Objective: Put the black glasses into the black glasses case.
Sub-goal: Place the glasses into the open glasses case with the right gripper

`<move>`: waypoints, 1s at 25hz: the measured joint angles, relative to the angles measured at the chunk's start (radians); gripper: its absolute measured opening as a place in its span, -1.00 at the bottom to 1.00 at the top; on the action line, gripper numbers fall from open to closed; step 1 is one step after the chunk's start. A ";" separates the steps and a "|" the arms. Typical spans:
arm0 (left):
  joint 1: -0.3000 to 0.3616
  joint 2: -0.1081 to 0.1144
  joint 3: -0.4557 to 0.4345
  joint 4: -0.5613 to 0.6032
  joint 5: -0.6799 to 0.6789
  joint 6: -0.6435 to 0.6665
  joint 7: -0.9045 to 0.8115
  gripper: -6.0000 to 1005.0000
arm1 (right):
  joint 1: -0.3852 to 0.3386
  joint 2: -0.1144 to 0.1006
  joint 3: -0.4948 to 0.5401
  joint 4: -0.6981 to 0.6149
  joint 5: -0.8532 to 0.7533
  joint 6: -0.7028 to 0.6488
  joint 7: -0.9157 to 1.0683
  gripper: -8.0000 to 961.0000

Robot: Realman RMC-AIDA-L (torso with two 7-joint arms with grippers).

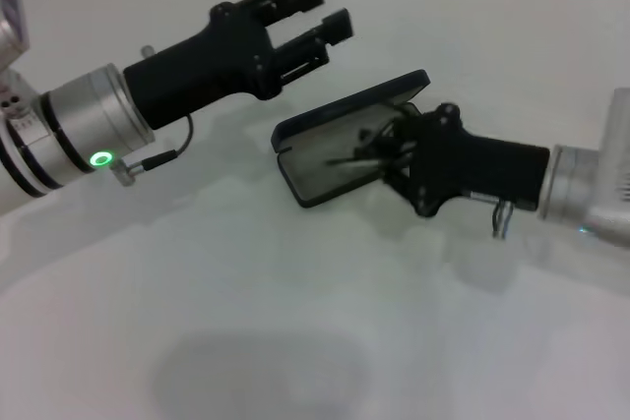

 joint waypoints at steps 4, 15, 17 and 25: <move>0.002 0.000 0.000 -0.004 -0.001 -0.005 0.000 0.19 | -0.029 0.001 -0.032 -0.064 0.001 0.117 -0.019 -0.70; -0.002 0.000 0.000 -0.011 -0.002 -0.040 -0.006 0.18 | -0.037 0.001 -0.215 -0.226 0.004 0.550 -0.049 -0.65; -0.003 0.000 0.000 -0.011 -0.003 -0.041 -0.005 0.18 | -0.031 0.001 -0.222 -0.228 0.019 0.581 -0.042 -0.65; -0.006 0.000 0.000 -0.011 -0.003 -0.043 -0.002 0.18 | -0.018 0.001 -0.255 -0.228 0.055 0.601 -0.039 -0.62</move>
